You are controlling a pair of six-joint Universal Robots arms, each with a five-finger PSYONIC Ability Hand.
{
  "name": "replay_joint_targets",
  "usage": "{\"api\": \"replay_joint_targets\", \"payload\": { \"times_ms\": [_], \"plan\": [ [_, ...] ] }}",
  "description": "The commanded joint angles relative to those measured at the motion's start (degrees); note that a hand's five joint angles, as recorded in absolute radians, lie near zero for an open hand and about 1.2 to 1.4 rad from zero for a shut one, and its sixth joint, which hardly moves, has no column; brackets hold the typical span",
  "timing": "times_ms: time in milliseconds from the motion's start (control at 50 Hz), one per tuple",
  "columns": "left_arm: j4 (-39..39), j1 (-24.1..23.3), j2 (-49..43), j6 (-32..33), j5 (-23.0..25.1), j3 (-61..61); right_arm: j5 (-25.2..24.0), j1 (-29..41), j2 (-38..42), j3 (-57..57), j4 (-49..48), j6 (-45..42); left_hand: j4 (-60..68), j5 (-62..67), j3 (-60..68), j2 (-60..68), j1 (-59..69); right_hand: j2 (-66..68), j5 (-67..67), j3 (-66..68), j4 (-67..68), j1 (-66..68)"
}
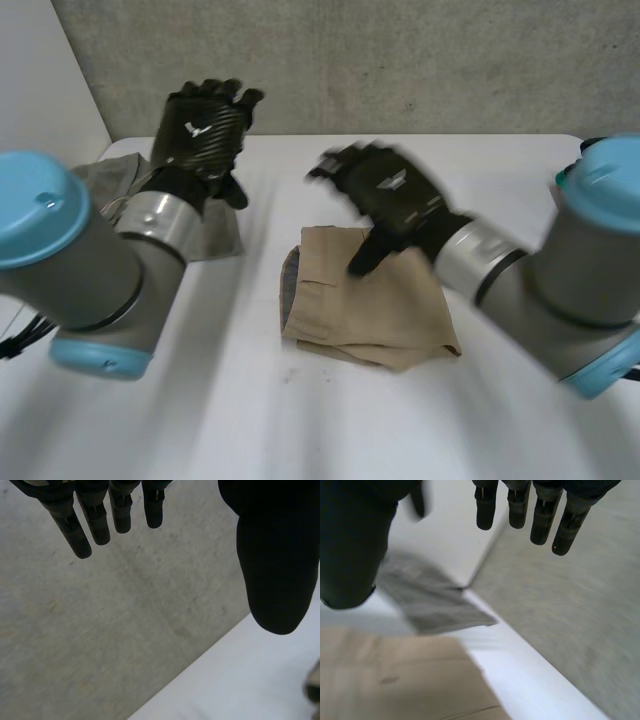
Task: Fold the laundry.
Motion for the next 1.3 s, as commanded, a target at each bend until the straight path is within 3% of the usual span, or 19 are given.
{"api": "replay_joint_targets", "payload": {
  "times_ms": [20,200,320,460,600,740,780,920,1000,1020,1100,1300],
  "plan": [
    [-8.24,-6.93,-13.59,-2.9,0.83,16.83,4.97,-10.9,-2.91,-1.13,8.33,12.95,-1.27,-2.09,-1.72,-1.24,-0.75,-2.69,-3.83,-2.51,-3.74,-2.33],
    [-26.02,-10.37,-29.35,-2.64,0.05,31.63,7.61,-10.99,8.94,-9.22,17.47,5.49,-0.43,-1.26,-0.88,-0.4,0.09,-2.69,-3.83,-2.51,-3.74,-2.33],
    [-28.13,-10.99,-30.42,-0.45,-5.66,28.92,7.87,-10.9,17.11,-11.07,18.45,-0.83,-0.26,-1.09,-0.71,-0.23,0.26,-2.69,-3.83,-2.51,-3.74,-2.33],
    [-29.37,-11.78,-29.89,6.67,-7.08,25.22,11.03,-8.8,22.57,-11.51,18.27,-7.69,-0.26,-1.09,-0.71,-0.23,0.26,-2.69,-3.83,-2.51,-3.74,-2.33],
    [-29.45,-12.48,-28.22,8.43,-6.72,24.6,15.43,-7.3,21.09,-11.25,17.04,-11.75,-0.26,-1.09,-0.71,-0.23,0.26,-2.69,-3.83,-2.51,-3.74,-2.33],
    [-28.4,-12.22,-19.88,8.17,-5.41,25.22,15.87,-7.3,8.62,-4.23,8.97,-11.57,-0.6,-1.42,-1.05,-0.57,-0.08,-2.69,-3.83,-2.51,-3.74,-2.33],
    [-28.14,-12.04,-17.33,8.17,-3.75,25.39,15.87,-7.3,4.84,-0.1,4.92,-11.57,-0.6,-1.42,-1.04,-0.57,-0.08,-2.69,-3.83,-2.51,-3.74,-2.33],
    [-28.31,-9.15,-9.94,5.19,11.01,26.1,15.79,-4.76,-7.81,16.49,-4.04,-11.48,2.09,1.27,1.64,2.12,2.61,-2.69,-3.83,-2.51,-3.74,-2.33],
    [-30.59,-6.69,-7.74,0.71,21.47,25.49,15.96,-1.25,-7.57,25.11,-11.49,-11.48,3.27,2.45,2.82,3.3,3.79,-2.69,-3.83,-2.51,-3.74,-2.33],
    [-32.16,-5.99,-7.04,-0.87,26.1,25.48,15.96,-0.45,-7.39,26.44,-13.18,-11.48,3.44,2.61,2.99,3.47,3.96,-2.69,-3.83,-2.51,-3.74,-2.33],
    [-35.07,-4.06,-6.42,-3.69,33.94,25.48,16.22,2.01,-4.85,31.02,-20.65,-11.39,3.94,3.12,3.5,3.97,4.46,-2.69,-3.83,-2.51,-3.74,-2.33],
    [-35.34,-3.52,-6.77,-3.96,34.94,24.87,16.66,2.63,7.45,28.31,-30.24,-12.54,3.61,2.78,3.16,3.64,4.13,-2.69,-3.83,-2.51,-3.74,-2.33]
  ]
}}
